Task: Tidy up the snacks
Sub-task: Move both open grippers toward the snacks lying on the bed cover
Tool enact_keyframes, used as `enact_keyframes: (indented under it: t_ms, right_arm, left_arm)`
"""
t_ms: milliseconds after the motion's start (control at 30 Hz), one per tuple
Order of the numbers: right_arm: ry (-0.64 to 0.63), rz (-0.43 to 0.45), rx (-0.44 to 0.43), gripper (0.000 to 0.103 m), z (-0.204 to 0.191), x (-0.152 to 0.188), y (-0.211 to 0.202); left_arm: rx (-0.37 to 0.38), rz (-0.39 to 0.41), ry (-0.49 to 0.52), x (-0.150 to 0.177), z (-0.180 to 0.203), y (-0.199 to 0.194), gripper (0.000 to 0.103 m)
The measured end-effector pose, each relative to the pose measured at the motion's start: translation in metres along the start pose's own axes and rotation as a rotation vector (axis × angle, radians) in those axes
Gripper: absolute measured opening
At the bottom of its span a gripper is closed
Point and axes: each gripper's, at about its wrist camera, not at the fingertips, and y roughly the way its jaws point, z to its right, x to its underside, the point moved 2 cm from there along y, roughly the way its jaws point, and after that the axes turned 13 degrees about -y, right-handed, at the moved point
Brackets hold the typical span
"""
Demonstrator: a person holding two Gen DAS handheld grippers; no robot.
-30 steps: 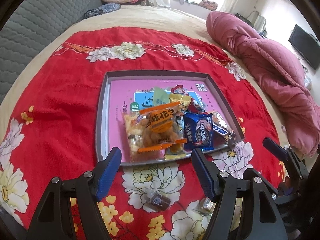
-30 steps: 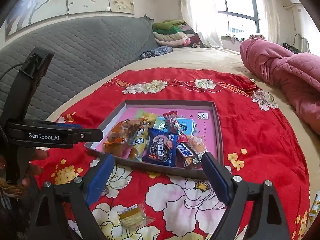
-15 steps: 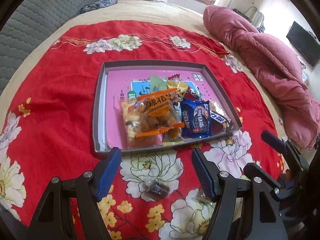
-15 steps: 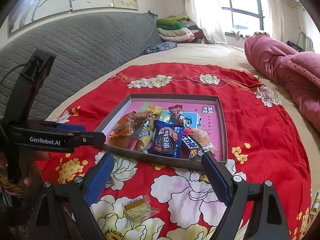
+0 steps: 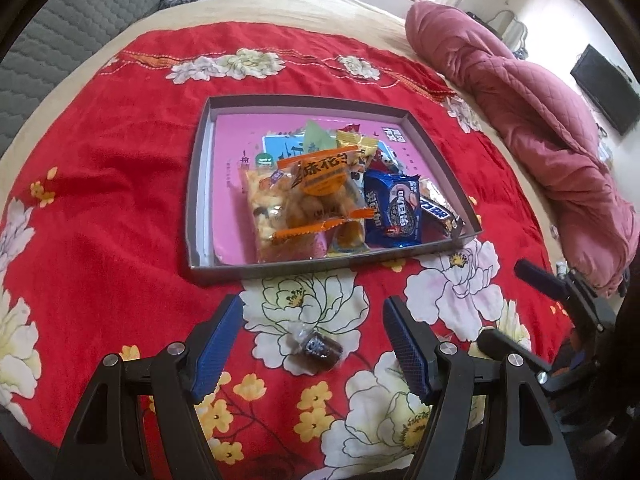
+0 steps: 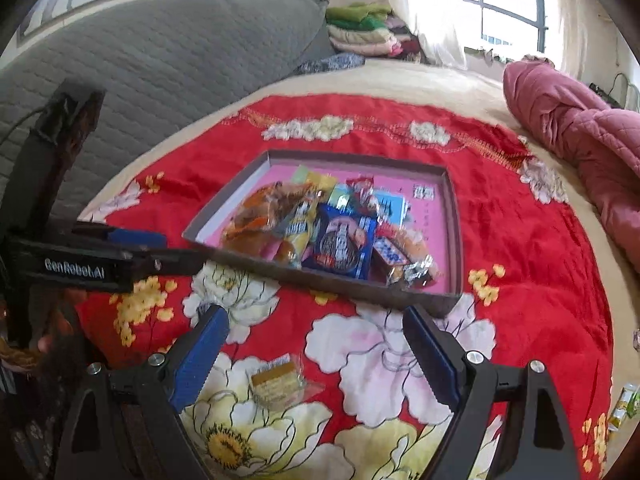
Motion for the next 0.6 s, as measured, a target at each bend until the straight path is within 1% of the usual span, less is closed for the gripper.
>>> enact_keyframes:
  t_ms: [333,400,600]
  right_arm:
    - [-0.081,-0.095,-0.020,0.089,-0.019,0.006,0.018]
    - [-0.086,-0.105,-0.020,0.089,-0.020,0.009,0.021]
    - [-0.095,-0.125,-0.041,0.089,-0.021,0.012,0.030]
  left_arm:
    - [-0.001,-0.057,-0.027,0.005,-0.010,0.012,0.074]
    - [-0.002,-0.073,-0.031,0.007,-0.011,0.016,0.074]
    - [-0.015,-0.088,-0.024,0.010,-0.012,0.021,0.074]
